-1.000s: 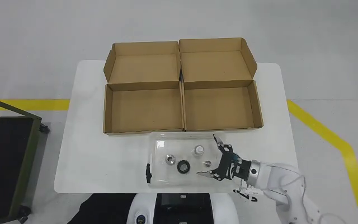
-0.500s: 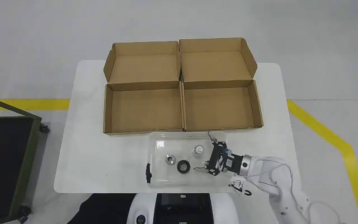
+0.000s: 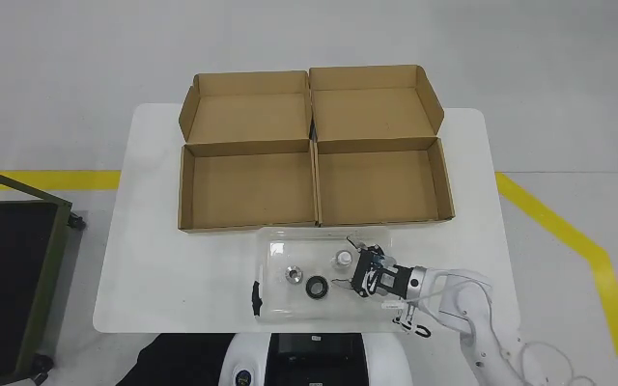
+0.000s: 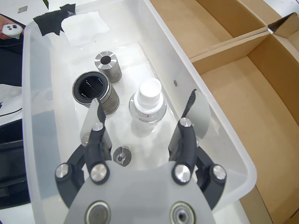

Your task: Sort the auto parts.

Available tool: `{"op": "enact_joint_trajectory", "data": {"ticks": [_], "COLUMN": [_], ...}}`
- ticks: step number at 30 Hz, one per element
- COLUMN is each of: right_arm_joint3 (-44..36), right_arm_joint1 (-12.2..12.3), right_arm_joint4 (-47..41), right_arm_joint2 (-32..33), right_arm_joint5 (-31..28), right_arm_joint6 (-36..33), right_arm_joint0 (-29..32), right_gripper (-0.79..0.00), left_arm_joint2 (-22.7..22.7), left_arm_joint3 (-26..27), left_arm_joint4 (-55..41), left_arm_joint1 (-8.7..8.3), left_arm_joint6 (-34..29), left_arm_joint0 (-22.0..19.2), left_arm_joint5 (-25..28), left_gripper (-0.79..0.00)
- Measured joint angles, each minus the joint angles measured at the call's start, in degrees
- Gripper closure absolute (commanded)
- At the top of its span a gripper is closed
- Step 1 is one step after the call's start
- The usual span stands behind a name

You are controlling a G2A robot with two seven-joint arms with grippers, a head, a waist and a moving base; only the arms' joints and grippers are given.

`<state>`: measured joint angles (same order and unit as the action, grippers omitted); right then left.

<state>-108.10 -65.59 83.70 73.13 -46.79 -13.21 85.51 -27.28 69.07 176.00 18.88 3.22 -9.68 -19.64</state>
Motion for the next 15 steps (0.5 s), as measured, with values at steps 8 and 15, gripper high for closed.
{"op": "enact_joint_trajectory", "data": {"ticks": [8,15], "right_arm_joint3": [1.24,-0.38], "right_arm_joint1": [0.23,0.73], "right_arm_joint4": [0.0,-0.35], "right_arm_joint2": [-0.7,-0.11], "right_arm_joint5": [0.65,-0.83], "right_arm_joint6": [0.02,0.31], "right_arm_joint0": [-0.95,-0.63], "right_gripper": [-0.209,0.0], "left_arm_joint2": [0.0,0.0], "left_arm_joint3": [0.0,0.0], "left_arm_joint4": [0.0,0.0], "left_arm_joint1": [0.0,0.0], "left_arm_joint6": [0.0,0.0], "left_arm_joint0": [0.0,0.0], "left_arm_joint5": [0.0,0.0], "left_gripper": [-0.785,-0.785]}}
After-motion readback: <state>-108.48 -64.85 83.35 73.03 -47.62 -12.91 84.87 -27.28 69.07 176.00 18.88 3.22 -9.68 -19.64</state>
